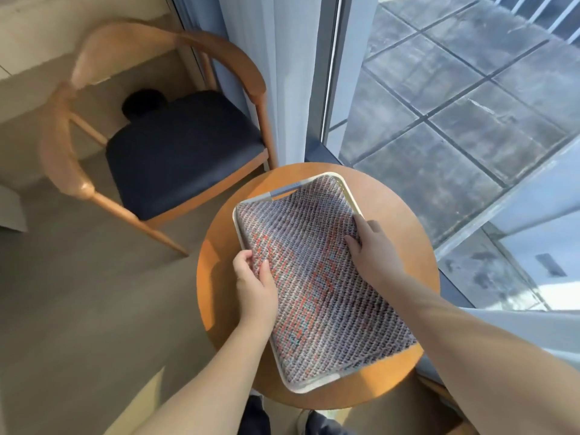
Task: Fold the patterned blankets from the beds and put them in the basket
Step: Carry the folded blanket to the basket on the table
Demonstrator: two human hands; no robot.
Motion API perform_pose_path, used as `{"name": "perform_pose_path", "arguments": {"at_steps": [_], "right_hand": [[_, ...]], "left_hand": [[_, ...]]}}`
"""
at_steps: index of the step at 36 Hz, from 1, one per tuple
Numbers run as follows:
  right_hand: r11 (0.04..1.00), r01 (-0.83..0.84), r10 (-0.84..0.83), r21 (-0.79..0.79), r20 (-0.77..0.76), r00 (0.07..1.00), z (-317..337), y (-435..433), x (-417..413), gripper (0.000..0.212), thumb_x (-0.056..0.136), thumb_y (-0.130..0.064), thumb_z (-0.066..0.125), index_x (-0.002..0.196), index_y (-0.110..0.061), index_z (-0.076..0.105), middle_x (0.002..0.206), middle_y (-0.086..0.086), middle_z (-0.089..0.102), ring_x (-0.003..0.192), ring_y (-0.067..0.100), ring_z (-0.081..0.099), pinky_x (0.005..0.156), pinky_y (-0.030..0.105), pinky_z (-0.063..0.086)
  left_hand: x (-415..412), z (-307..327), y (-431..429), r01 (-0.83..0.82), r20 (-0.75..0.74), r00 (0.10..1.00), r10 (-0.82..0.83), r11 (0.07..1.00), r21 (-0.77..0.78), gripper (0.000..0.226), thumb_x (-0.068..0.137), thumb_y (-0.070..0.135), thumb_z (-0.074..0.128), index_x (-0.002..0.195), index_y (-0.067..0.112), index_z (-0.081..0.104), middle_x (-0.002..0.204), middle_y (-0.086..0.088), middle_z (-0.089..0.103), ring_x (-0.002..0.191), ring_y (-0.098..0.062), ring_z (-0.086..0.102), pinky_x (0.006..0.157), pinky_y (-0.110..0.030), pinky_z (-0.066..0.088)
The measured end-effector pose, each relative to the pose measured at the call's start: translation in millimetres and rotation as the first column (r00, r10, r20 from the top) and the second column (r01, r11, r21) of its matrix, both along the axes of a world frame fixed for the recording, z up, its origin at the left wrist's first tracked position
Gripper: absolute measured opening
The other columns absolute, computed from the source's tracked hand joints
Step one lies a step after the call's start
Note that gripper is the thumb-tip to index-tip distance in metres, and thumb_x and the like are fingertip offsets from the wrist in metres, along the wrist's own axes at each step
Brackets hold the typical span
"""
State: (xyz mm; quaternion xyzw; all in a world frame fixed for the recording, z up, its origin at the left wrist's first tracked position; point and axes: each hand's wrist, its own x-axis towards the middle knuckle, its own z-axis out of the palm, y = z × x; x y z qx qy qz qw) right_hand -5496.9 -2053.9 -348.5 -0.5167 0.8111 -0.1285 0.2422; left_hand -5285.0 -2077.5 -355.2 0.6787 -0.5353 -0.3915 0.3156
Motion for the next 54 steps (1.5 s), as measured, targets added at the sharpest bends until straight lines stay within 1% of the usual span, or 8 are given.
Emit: {"name": "perform_pose_path", "arguments": {"at_steps": [4,8,15,25,29,37,47,54], "right_hand": [[0.996,-0.088,0.087,0.003,-0.209,0.974,-11.7,7.5,5.6,0.053,0.100,-0.023,0.042,0.149,-0.012,0.025,0.134,0.017,0.039,0.114,0.038,0.047,0.089,0.043,0.044],[0.965,-0.238,0.262,0.113,-0.316,0.912,-21.6,34.8,8.7,0.054,0.102,-0.031,0.027,0.152,-0.013,0.019,0.159,0.018,0.011,0.146,0.035,0.011,0.118,0.044,0.009],[0.932,-0.313,0.355,0.184,-0.279,0.892,-16.0,100.2,9.9,0.070,0.100,-0.053,0.013,0.151,-0.006,0.021,0.159,0.016,0.002,0.148,0.031,0.001,0.120,0.042,0.004],[0.897,-0.341,0.420,0.282,-0.299,0.857,-26.3,107.6,7.5,0.074,0.100,-0.057,0.012,0.151,-0.003,0.006,0.159,0.016,-0.003,0.147,0.030,-0.006,0.117,0.040,-0.005],[0.885,-0.351,0.447,0.306,-0.343,0.826,-31.4,97.4,7.3,0.077,0.098,-0.060,0.012,0.150,-0.002,0.005,0.159,0.016,-0.007,0.147,0.030,-0.008,0.117,0.041,-0.007],[0.880,-0.334,0.432,0.337,-0.279,0.858,-24.8,121.6,6.7,0.079,0.095,-0.064,0.004,0.145,-0.010,-0.023,0.152,0.009,-0.035,0.140,0.024,-0.034,0.114,0.040,-0.020],[0.852,-0.253,0.356,0.459,-0.153,0.922,13.6,171.9,19.3,0.106,0.059,-0.076,-0.036,0.143,-0.013,-0.026,0.153,0.007,-0.032,0.140,0.022,-0.032,0.110,0.032,-0.025],[0.906,-0.093,0.176,0.413,-0.168,0.970,79.2,144.0,55.2,0.079,0.095,-0.063,0.012,0.154,-0.012,-0.004,0.160,0.012,-0.011,0.148,0.025,-0.010,0.120,0.038,-0.004]], "left_hand": [[2.4,-15.9,5.1,0.092,0.149,0.986,-0.075,0.990,-0.111,0.030,0.095,0.007,0.051,0.124,0.006,0.044,0.108,-0.005,0.056,0.093,-0.018,0.057,0.080,-0.030,0.042],[14.0,-33.9,12.8,0.170,0.346,0.925,-0.158,0.986,-0.003,0.044,0.098,0.019,0.043,0.141,0.015,0.036,0.153,-0.004,0.022,0.136,-0.029,0.029,0.110,-0.050,0.030],[17.9,-23.3,56.7,0.578,0.515,0.643,-0.567,0.800,0.158,0.073,0.092,0.055,0.009,0.152,0.015,-0.006,0.155,-0.002,-0.027,0.141,-0.011,-0.029,0.117,-0.032,-0.015],[19.7,-37.6,81.3,0.785,0.721,0.215,-0.659,0.555,0.273,0.090,0.087,0.066,0.035,0.148,0.002,0.021,0.156,-0.021,0.013,0.146,-0.034,0.010,0.116,-0.050,0.009],[11.3,-32.3,79.2,0.756,0.742,0.118,-0.660,0.544,0.364,0.089,0.090,0.067,0.021,0.147,0.005,-0.008,0.153,-0.020,-0.020,0.145,-0.034,-0.017,0.117,-0.052,-0.006],[20.8,-13.0,78.7,0.755,0.727,0.143,-0.671,0.549,0.358,0.081,0.093,0.061,0.013,0.145,0.007,-0.016,0.153,-0.014,-0.024,0.142,-0.026,-0.024,0.115,-0.043,-0.014],[51.6,55.9,48.5,0.720,0.708,0.166,-0.686,0.575,0.388,0.077,0.098,0.054,0.017,0.146,0.008,-0.021,0.157,-0.009,-0.025,0.144,-0.020,-0.023,0.117,-0.036,-0.014],[62.9,109.1,10.2,0.810,0.752,0.144,-0.643,0.513,0.284,0.075,0.098,0.055,0.015,0.150,0.009,-0.014,0.158,-0.009,-0.021,0.144,-0.019,-0.022,0.117,-0.035,-0.013]]}}
